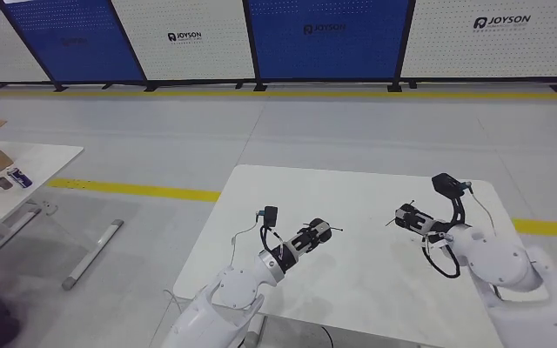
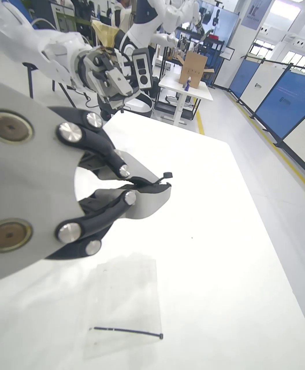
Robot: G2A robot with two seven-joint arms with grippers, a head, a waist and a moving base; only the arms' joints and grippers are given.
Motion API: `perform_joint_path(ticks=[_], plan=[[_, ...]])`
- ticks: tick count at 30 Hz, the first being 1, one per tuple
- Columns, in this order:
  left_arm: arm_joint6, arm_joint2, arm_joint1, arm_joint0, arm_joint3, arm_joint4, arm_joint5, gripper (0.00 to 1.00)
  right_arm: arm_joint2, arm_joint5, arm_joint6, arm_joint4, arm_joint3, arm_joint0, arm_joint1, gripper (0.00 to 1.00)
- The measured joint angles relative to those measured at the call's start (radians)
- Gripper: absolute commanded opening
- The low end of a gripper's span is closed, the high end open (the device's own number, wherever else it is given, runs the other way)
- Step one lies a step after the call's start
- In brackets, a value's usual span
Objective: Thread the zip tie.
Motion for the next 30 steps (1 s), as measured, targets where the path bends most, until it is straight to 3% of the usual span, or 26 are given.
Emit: perform_joint_path(ticks=[10, 15, 22, 30], plan=[[0.023, 0.010, -0.003, -0.002, -0.004, -0.022, -0.013, 0.00, 0.000, 0.000, 0.000, 0.000, 0.000, 0.000, 0.000, 0.00], [0.147, 0.046, -0.009, -0.001, 0.007, 0.121, -0.021, 0.00, 0.000, 0.000, 0.000, 0.000, 0.000, 0.000, 0.000, 0.00], [0.148, 0.047, -0.009, -0.001, 0.008, 0.121, -0.020, 0.00, 0.001, -0.002, -0.003, 0.000, 0.001, -0.002, 0.000, 0.00], [0.148, 0.047, -0.009, -0.001, 0.008, 0.121, -0.020, 0.00, 0.009, -0.094, -0.085, 0.060, -0.059, -0.085, -0.004, 0.00]])
